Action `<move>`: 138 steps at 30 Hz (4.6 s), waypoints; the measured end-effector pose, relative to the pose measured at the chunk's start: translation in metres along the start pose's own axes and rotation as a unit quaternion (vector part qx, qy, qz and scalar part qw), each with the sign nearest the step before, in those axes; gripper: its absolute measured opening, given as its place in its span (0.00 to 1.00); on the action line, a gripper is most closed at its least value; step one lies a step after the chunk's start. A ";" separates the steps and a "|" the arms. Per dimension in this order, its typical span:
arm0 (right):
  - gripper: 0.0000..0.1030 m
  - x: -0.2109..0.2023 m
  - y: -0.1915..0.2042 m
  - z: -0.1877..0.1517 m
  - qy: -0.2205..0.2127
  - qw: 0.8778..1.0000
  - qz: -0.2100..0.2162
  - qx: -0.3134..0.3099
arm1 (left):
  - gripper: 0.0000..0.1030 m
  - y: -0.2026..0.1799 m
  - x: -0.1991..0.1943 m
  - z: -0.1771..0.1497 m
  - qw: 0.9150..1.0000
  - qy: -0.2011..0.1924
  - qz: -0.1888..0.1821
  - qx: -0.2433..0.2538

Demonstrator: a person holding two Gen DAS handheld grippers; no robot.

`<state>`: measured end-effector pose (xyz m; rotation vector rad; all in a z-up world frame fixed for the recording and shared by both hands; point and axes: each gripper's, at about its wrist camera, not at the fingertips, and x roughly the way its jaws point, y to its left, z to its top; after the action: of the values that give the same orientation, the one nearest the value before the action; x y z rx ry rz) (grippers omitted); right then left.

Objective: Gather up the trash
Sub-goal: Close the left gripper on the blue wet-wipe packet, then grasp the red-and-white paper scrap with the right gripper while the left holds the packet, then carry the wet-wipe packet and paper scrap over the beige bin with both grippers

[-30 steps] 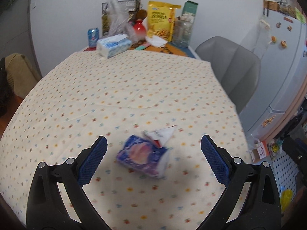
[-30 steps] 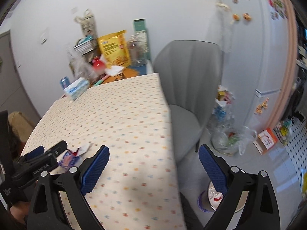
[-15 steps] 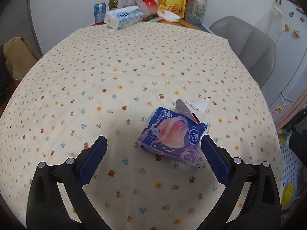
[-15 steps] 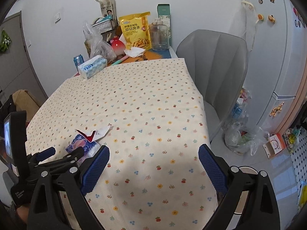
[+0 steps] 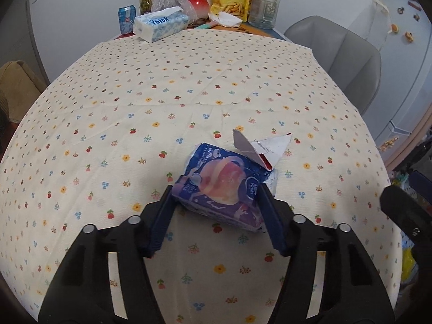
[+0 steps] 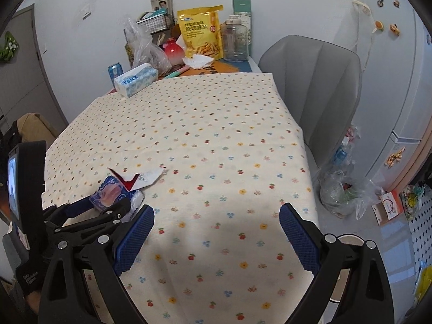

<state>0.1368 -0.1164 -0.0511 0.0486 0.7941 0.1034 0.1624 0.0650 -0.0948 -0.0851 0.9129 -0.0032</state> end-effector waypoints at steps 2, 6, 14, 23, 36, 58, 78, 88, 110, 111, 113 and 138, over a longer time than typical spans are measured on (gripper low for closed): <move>0.89 0.002 0.008 0.000 0.000 1.000 0.005 -0.008 | 0.36 0.006 -0.005 -0.001 1.000 -0.006 -0.004 -0.007; 0.89 0.004 0.023 0.000 0.002 1.000 0.012 -0.020 | 0.25 0.021 -0.021 0.000 0.999 -0.022 -0.004 -0.023; 0.88 0.005 0.051 0.002 0.002 0.999 0.024 -0.042 | 0.24 0.065 -0.044 0.002 0.996 -0.059 0.024 -0.067; 0.83 0.017 0.088 0.004 0.012 0.996 0.040 -0.072 | 0.25 0.105 -0.040 0.002 0.990 -0.069 0.057 -0.108; 0.63 0.053 0.140 0.022 0.040 0.990 0.058 -0.123 | 0.25 0.144 -0.035 0.008 0.978 -0.086 0.103 -0.160; 0.03 0.043 0.135 0.023 0.039 0.988 0.074 -0.131 | 0.25 0.114 -0.050 0.009 0.981 -0.099 0.094 -0.138; 0.03 -0.024 0.015 0.029 -0.029 0.997 0.058 -0.043 | 0.25 -0.024 -0.067 0.027 0.991 -0.122 0.049 -0.025; 0.03 -0.040 -0.069 0.025 -0.042 0.999 0.020 0.019 | 0.25 -0.110 -0.059 0.038 0.992 -0.121 0.006 0.037; 0.03 -0.055 -0.260 -0.007 -0.046 0.983 -0.067 0.165 | 0.25 -0.306 -0.020 0.034 0.978 -0.081 -0.068 0.180; 0.03 -0.056 -0.268 -0.009 -0.045 0.982 -0.070 0.170 | 0.25 -0.316 -0.018 0.033 0.977 -0.078 -0.072 0.186; 0.03 -0.055 -0.284 -0.014 -0.042 0.979 -0.079 0.182 | 0.25 -0.330 -0.014 0.031 0.975 -0.072 -0.077 0.196; 0.50 -0.061 -0.417 -0.085 -0.024 0.943 -0.155 0.293 | 0.25 -0.450 0.022 -0.021 0.952 -0.008 -0.112 0.286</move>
<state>0.0642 -0.5375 -0.1015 0.4871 0.7516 -0.4368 0.1747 -0.3863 -0.0909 0.3524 0.8512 -0.4764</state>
